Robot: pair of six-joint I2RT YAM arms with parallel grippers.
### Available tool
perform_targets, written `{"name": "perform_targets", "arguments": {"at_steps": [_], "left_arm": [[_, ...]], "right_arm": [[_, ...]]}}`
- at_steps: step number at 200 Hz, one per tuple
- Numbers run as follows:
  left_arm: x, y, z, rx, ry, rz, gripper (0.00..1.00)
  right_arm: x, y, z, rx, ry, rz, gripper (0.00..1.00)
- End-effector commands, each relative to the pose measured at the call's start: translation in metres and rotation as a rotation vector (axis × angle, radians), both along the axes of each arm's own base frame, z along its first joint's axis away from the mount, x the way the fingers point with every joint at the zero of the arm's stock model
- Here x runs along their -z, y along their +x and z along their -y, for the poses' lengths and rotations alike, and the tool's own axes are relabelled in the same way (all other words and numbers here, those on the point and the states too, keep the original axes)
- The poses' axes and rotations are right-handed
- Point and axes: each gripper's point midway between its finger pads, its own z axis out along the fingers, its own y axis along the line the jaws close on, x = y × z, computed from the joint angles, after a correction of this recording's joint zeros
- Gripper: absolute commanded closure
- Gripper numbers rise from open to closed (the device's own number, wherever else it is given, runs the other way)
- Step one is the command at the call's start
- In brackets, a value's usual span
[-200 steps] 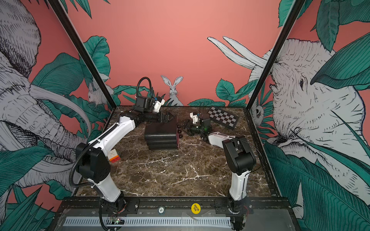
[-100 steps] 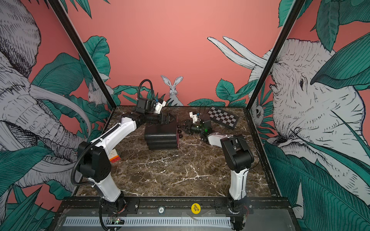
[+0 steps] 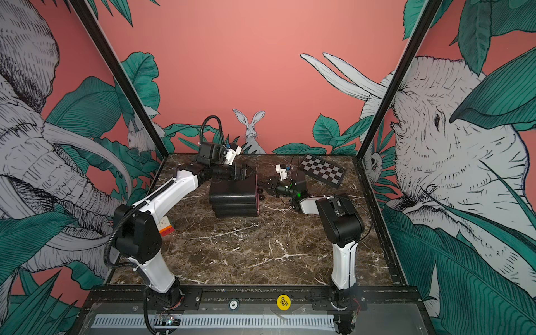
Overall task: Take the mice out of the drawer
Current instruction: Open the drawer in the storage box.
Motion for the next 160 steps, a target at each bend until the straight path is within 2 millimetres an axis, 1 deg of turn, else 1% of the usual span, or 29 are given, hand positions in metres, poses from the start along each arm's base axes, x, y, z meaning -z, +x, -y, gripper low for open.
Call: {"name": "perform_targets", "arguments": {"at_steps": [1, 16, 50, 68, 90, 121, 160], "left_arm": [[0.014, -0.005, -0.003, -0.009, 0.011, -0.050, 0.01], [0.015, -0.004, -0.003, -0.014, 0.014, -0.051, 0.01], [0.018, -0.004, -0.004, -0.018, 0.016, -0.057, 0.01], [0.017, -0.005, -0.004, -0.017, 0.015, -0.056, 0.01], [0.020, -0.005, -0.005, -0.020, 0.018, -0.060, 0.01], [0.021, -0.006, -0.005, -0.023, 0.016, -0.064, 0.01], [0.021, -0.005, -0.005, -0.026, 0.014, -0.065, 0.01]], "right_arm": [[0.005, -0.006, 0.010, 0.017, -0.024, -0.010, 0.76], [0.008, -0.006, 0.022, 0.040, -0.035, -0.014, 0.77], [0.011, -0.003, 0.055, 0.101, -0.053, -0.026, 0.78], [0.012, -0.002, 0.069, 0.115, -0.074, -0.030, 0.78], [0.016, -0.001, 0.080, 0.117, -0.092, -0.043, 0.78], [0.018, 0.007, 0.101, 0.151, -0.087, -0.048, 0.79], [0.025, 0.009, 0.112, 0.160, -0.099, -0.064, 0.79]]}}
